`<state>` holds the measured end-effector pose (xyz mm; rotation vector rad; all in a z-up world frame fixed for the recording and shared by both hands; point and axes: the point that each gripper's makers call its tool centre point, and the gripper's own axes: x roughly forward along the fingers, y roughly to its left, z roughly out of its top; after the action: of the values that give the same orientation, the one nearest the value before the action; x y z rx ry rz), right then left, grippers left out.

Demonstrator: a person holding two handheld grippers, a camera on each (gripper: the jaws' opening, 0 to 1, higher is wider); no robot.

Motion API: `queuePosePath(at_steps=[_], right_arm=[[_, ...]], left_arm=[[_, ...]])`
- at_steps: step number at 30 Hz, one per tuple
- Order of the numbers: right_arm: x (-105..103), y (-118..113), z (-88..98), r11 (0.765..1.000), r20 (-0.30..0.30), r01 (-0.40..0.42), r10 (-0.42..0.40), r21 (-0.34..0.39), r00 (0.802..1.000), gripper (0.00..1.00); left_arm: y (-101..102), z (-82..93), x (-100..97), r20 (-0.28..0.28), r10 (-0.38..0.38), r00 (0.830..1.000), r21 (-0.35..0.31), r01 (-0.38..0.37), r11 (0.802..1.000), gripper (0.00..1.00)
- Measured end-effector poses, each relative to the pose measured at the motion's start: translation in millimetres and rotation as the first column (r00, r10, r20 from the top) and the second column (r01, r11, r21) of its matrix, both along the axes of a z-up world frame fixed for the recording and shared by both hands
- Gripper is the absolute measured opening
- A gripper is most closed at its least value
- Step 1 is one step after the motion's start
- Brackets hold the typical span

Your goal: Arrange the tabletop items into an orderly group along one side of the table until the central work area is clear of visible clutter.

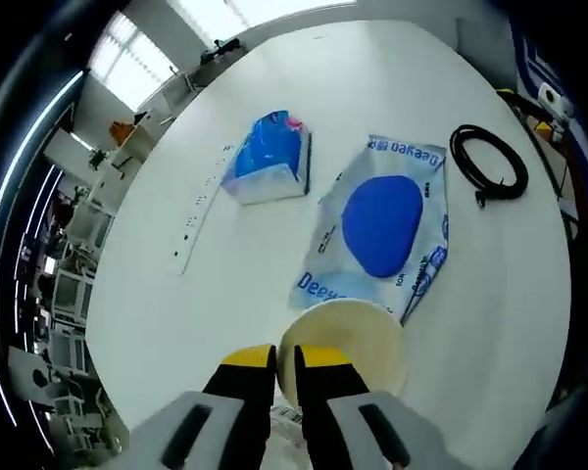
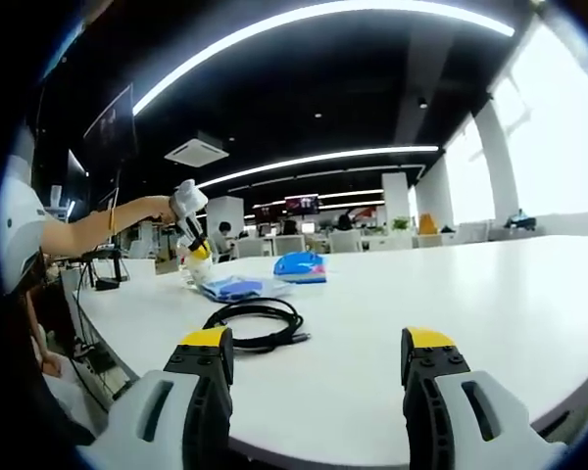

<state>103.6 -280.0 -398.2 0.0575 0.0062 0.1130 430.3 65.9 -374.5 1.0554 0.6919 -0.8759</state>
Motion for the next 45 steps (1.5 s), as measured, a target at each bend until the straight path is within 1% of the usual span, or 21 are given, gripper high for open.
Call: queuePosePath(at_steps=[1, 2, 3, 6, 11, 18, 20, 23, 26, 29, 33, 36, 40, 42, 44, 45], right_arm=[[0.1, -0.5, 0.1, 1.0, 0.0, 0.001, -0.001, 0.0, 1.0, 0.67], [0.3, -1.1, 0.3, 1.0, 0.001, 0.002, -0.002, 0.001, 1.0, 0.67], [0.6, -1.7, 0.4, 1.0, 0.001, 0.003, -0.003, 0.001, 1.0, 0.67], [1.7, -2.1, 0.0, 1.0, 0.0, 0.004, -0.004, 0.002, 1.0, 0.67], [3.3, 0.8, -1.1, 1.0, -0.003, -0.004, 0.004, 0.002, 1.0, 0.67], [1.7, 2.0, 0.0, 1.0, -0.001, -0.005, 0.005, 0.002, 1.0, 0.67], [1.5, 1.9, 1.3, 1.0, 0.003, -0.003, 0.003, 0.002, 1.0, 0.67], [1.7, 3.6, 5.3, 1.0, 0.012, -0.004, 0.004, 0.0, 1.0, 0.67], [1.8, 5.9, 7.2, 1.0, 0.014, -0.009, 0.01, -0.009, 1.0, 0.67], [0.8, 7.3, 6.4, 1.0, 0.007, -0.01, 0.01, -0.014, 1.0, 0.67], [-0.6, 9.2, 4.8, 1.0, -0.004, -0.01, 0.01, -0.023, 1.0, 0.67], [-1.7, 10.0, 7.1, 1.0, -0.001, -0.007, 0.007, -0.031, 1.0, 0.67], [-2.0, 12.0, 11.1, 0.999, 0.007, -0.011, 0.011, -0.034, 1.0, 0.67], [-1.5, 13.5, 12.6, 0.999, 0.005, -0.015, 0.015, -0.042, 1.0, 0.67], [-1.0, 14.7, 13.8, 0.999, 0.006, -0.02, 0.02, -0.047, 1.0, 0.67], [-0.7, 15.3, 14.3, 0.999, 0.006, -0.022, 0.022, -0.048, 1.0, 0.67]], left_arm=[[1.0, 1.5, 2.9, 0.016, 0.001, 1.0, 0.011, -0.001, 1.0, 0.07], [1.4, 4.9, 7.2, 0.048, -0.001, 0.999, 0.024, 0.0, 1.0, 0.08], [1.6, 7.0, 9.3, 0.068, 0.001, 0.998, 0.026, -0.003, 1.0, 0.09], [2.2, 9.7, 10.9, 0.084, 0.005, 0.996, 0.03, -0.007, 1.0, 0.09], [4.6, 11.8, 8.4, 0.109, -0.001, 0.994, 0.06, -0.005, 0.998, 0.09], [3.1, 12.2, 7.5, 0.125, -0.007, 0.992, 0.054, 0.0, 0.999, 0.09], [1.8, 13.9, 8.5, 0.133, -0.003, 0.991, 0.042, -0.002, 0.999, 0.1], [-0.8, 18.0, 6.8, 0.149, -0.009, 0.989, 0.032, 0.004, 0.999, 0.1], [-0.4, 23.0, 5.6, 0.177, -0.015, 0.984, 0.038, 0.008, 0.999, 0.11], [-2.1, 29.5, 1.0, 0.191, -0.02, 0.981, 0.001, 0.02, 1.0, 0.11], [1.1, 31.5, -0.9, 0.203, -0.021, 0.979, -0.01, 0.024, 1.0, 0.11], [4.7, 33.5, 0.6, 0.219, -0.013, 0.976, -0.02, 0.018, 1.0, 0.11], [4.8, 42.6, 0.9, 0.258, 0.001, 0.966, -0.067, 0.017, 0.998, 0.11], [2.7, 50.4, 1.1, 0.294, 0.006, 0.956, -0.098, 0.024, 0.995, 0.11], [1.8, 56.2, -0.4, 0.313, 0.013, 0.95, -0.127, 0.028, 0.992, 0.11], [2.2, 57.8, -1.9, 0.319, 0.013, 0.948, -0.13, 0.03, 0.991, 0.11]])
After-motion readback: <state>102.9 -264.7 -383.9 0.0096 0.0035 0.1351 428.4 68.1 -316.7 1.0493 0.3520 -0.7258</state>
